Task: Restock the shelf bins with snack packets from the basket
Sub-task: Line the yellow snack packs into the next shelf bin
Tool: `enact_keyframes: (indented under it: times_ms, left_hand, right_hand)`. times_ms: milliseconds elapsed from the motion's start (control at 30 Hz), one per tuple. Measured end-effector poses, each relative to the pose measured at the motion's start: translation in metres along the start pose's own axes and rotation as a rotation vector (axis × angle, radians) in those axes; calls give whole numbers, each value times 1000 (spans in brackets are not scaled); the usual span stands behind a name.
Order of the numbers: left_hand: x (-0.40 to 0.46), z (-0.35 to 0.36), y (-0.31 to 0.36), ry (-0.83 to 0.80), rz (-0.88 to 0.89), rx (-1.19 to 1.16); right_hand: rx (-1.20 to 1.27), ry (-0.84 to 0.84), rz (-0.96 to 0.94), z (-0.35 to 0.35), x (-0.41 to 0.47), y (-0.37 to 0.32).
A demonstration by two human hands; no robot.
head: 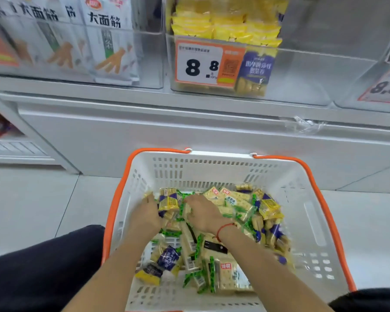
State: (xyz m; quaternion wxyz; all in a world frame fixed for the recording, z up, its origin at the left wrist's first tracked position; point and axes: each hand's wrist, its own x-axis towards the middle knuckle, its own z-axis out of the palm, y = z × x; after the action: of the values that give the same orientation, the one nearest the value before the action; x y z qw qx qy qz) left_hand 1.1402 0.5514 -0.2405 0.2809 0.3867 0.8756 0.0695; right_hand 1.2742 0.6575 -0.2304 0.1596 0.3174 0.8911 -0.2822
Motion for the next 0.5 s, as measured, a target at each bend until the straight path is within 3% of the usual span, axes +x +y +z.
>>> enact_keyframes:
  times_ms: [200, 333, 400, 500]
  left_hand:
    - [6, 8, 1, 147, 125, 659]
    - [24, 8, 0, 3, 145, 1088]
    - [32, 8, 2, 3, 138, 1134]
    - [33, 5, 9, 26, 117, 921]
  right_hand:
    - [-234, -49, -46, 35, 54, -5]
    - [-328, 38, -90, 51, 65, -4]
    - [-364, 107, -111, 50, 65, -2]
    - [-414, 139, -148, 44, 60, 0]
